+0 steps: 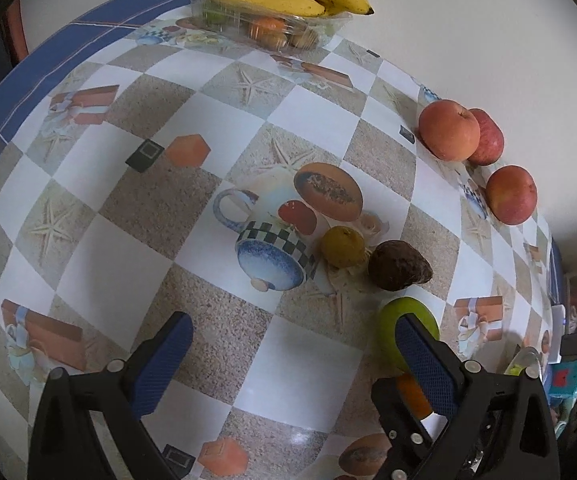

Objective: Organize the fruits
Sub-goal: 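Grasp a green mango with the left tool while the right tool grasps a tangerine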

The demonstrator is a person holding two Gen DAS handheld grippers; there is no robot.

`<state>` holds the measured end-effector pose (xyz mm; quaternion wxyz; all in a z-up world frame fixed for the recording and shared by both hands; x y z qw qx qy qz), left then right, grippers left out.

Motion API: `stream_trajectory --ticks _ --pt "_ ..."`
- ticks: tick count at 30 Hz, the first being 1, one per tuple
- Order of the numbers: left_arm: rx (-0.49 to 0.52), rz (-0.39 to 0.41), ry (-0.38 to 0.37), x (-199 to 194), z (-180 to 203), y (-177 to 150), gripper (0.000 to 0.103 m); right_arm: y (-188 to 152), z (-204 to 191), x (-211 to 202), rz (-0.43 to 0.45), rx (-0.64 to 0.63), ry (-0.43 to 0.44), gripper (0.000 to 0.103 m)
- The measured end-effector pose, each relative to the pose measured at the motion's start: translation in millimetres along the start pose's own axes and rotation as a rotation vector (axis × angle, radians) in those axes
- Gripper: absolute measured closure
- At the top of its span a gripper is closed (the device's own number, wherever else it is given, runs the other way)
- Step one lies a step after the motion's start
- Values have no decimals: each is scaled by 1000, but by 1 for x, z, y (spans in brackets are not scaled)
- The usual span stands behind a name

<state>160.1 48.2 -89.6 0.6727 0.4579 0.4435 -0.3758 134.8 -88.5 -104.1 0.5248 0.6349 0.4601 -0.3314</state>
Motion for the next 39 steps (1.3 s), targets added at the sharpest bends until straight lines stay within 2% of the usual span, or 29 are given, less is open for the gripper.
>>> stream_trajectory --ticks 1,4,6,9,11,16,18,24,25,27,30,39 --pt "1 3 0 -1 1 0 1 -1 0 0 -2 0 -3 27" --pt "7 7 -8 -2 3 1 1 -3 1 0 -3 -1 -14 50" --pt "7 7 -20 -3 6 1 1 -3 1 -1 -7 6 6 52" --pt "7 8 -38 -4 10 2 2 -5 -1 -2 -7 14 30 61" --pt "13 13 -52 -5 15 2 5 -6 0 -2 -8 17 29 62" --pt "22 -7 -147 -2 32 -4 17 -5 17 -12 8 62 15 62" --pt "36 -12 -169 0 40 -7 25 -4 27 -20 26 82 2 62" --pt "42 -22 -241 4 57 -14 32 1 48 -36 63 134 -1 62" --pt "45 -20 -246 5 58 -14 34 1 51 -37 65 140 -2 62" --pt "49 -20 -249 9 62 -14 48 1 53 -38 66 146 -2 62" --pt "41 -25 -250 12 63 -15 58 1 55 -38 63 152 5 62" --pt "65 -28 -192 1 60 -19 58 -1 52 -42 68 147 13 62"
Point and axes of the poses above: each gripper's, at about its wrist camera, not at the fingertips, and x roughly the way its jaws point, z to its right, y to its top, the point moved 6 cm from there along x, roughly the way its jaws point, and after that the axes turned 6 degrees about y, right-handed, at the moved point
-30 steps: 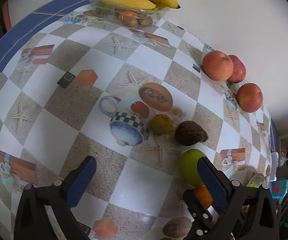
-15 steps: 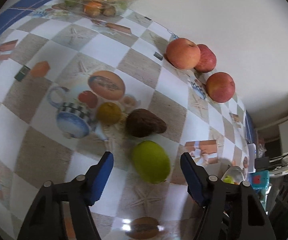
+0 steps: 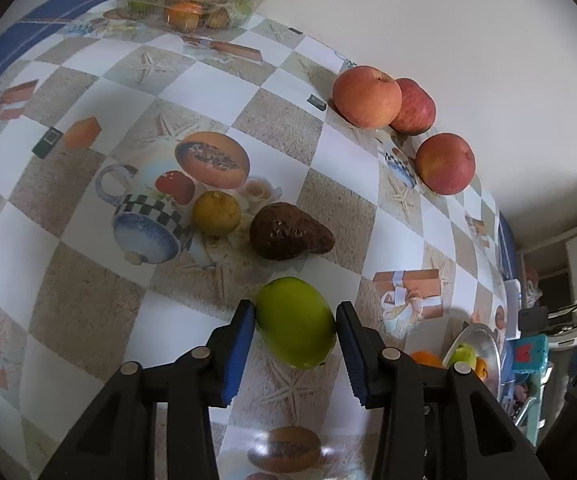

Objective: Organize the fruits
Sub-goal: 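Grasp a green mango with the left tool while the right tool grasps a tangerine, then carry the green mango and tangerine over the steel basin with both tools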

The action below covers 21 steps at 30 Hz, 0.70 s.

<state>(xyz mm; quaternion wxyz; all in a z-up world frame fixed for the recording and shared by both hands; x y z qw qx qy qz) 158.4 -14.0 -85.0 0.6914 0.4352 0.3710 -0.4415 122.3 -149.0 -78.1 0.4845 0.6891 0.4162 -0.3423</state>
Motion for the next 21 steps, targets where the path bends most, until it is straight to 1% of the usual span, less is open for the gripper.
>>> stream_trajectory --ticks 8,15,21 --pt "26 38 -10 -32 8 -13 58 -10 1 -25 30 -6 -13 62" --pt "84 59 -9 -53 26 -35 58 -28 11 -57 69 1 -29 62" --pt "143 75 -3 -62 46 -49 58 -42 21 -72 82 6 -39 62"
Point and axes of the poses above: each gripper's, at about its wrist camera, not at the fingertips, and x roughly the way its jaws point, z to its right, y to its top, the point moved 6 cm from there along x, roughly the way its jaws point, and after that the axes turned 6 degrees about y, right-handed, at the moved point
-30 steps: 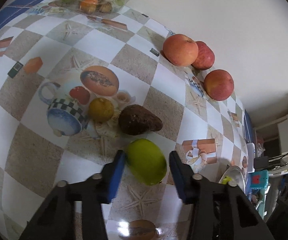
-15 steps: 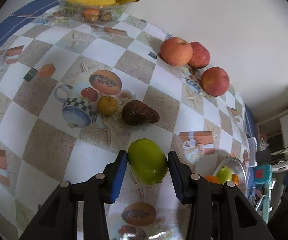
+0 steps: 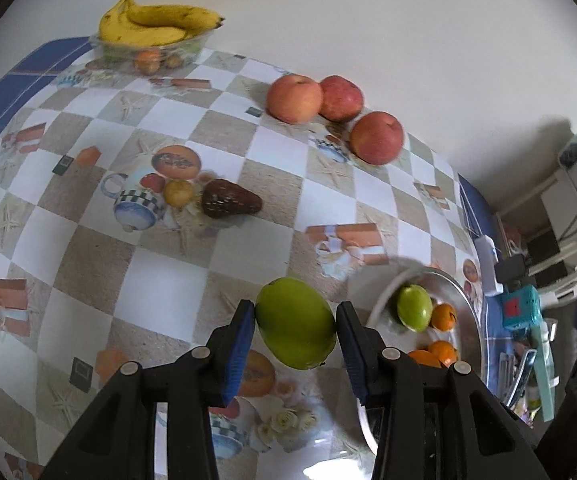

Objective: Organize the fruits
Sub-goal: 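Carry the green mango and tangerine over the steel basin with both tools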

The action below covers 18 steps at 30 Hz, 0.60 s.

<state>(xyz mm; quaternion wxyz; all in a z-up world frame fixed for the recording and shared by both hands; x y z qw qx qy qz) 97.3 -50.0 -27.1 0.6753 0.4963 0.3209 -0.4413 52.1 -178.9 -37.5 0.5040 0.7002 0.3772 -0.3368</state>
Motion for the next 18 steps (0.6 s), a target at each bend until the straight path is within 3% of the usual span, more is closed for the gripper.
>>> stream_trajectory --ticks 10,18 --pt "118 -6 -12 6 41 -13 58 -2 28 -2 -6 31 -34 62" --pt "256 -13 -51 14 88 -34 58 -2 94 -21 29 177 -143 62"
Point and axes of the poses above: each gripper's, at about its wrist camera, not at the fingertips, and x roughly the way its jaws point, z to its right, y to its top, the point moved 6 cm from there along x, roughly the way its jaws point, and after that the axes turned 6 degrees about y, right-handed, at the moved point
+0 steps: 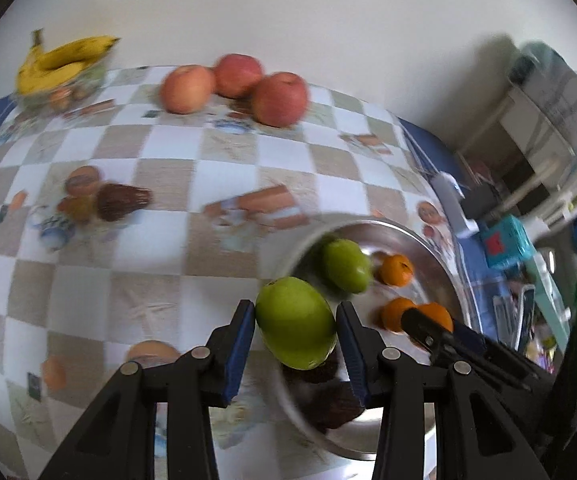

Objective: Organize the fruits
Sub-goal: 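Carry the green mango and tangerine over the steel basin with both tools, then open the left tool dropping the mango while the right tool releases the tangerine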

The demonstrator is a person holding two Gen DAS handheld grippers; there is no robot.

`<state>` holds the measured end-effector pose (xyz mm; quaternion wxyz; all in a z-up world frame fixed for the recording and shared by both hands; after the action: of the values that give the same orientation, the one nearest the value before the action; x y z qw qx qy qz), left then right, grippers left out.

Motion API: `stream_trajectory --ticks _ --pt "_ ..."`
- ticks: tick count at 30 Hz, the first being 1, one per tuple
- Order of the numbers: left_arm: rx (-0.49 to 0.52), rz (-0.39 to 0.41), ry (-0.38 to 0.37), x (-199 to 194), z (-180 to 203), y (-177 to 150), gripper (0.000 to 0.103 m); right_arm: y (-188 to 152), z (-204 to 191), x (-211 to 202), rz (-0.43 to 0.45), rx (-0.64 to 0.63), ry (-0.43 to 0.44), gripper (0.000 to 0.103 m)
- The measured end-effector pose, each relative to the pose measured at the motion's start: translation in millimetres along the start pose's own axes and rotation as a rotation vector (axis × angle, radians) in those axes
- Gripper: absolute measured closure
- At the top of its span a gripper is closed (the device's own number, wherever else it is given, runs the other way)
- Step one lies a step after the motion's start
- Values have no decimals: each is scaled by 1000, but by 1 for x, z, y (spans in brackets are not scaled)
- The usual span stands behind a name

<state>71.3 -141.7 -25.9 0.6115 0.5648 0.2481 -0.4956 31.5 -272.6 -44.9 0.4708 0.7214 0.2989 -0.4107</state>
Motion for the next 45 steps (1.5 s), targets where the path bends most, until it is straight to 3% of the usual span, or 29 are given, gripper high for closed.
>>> stream_trajectory --ticks 6,28,38,45 --pt "58 6 0 12 15 -3 58 -3 12 4 -19 27 -9 62" --pt "32 -47 -7 36 13 -10 55 -10 25 29 -87 92 12 61" --pt "34 -33 -15 27 12 -7 50 -4 24 19 -51 76 -5 61" --pt "-1 -43 19 23 -2 -4 48 -1 16 14 -34 52 6 61"
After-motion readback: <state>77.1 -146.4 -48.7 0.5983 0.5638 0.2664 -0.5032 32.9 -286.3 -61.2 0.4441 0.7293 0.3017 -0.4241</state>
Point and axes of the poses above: each gripper's, at about its wrist camera, not at the fingertips, and x roughly the way its jaws point, z to its right, y to its top, the point moved 6 cm from there along x, roughly the way its jaws point, and after that the axes turned 6 degrees about y, right-handed, at the moved point
